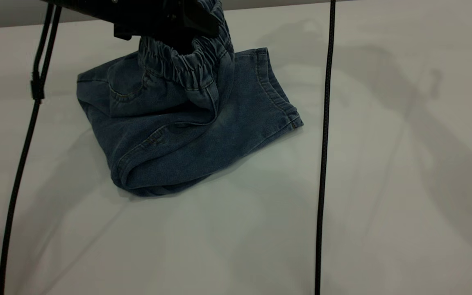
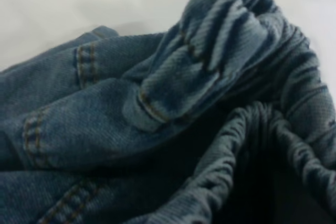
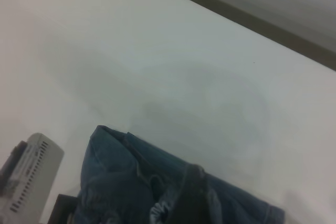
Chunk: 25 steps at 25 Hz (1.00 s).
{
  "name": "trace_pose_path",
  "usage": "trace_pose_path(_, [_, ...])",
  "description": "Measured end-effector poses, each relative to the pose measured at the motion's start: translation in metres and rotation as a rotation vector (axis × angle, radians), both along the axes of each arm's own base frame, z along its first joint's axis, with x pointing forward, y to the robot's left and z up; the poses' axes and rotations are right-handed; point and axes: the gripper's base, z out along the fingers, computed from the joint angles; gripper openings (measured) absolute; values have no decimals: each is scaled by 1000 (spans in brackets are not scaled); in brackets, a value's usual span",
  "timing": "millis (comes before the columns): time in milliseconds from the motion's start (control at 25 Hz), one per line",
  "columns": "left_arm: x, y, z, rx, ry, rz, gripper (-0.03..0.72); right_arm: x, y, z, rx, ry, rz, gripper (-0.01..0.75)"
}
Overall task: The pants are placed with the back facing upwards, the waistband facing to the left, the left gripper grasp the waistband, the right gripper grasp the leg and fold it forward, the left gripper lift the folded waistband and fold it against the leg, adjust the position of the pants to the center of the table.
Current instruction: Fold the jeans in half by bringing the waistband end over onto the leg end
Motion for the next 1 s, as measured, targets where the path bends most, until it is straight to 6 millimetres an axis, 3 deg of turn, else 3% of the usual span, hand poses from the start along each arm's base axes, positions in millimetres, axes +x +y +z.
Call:
trace_pose_path(120, [1,1,1,20,-20,-4,121,0,0,0,0,0,0,569])
trace_pose_path(240, [2,4,7,67,-74,-13,179,0,0,-1,-2,1,0,569])
trace_pose_path(480, [12,9,34,120,-167,46,499,1,0,-5,-4,8,-1,569])
trace_pose_path(600, [13,11,56,115,-226,65,601,1,0,-5,-6,9,-1,569])
trace_pose_path(720, [10,13,82,107,-288,83,617,1,0,-5,-1,10,0,569])
trace_pose_path(1000, [-9,26,155,104,-467,158,571,3,-2,-7,-42,-2,-12,569])
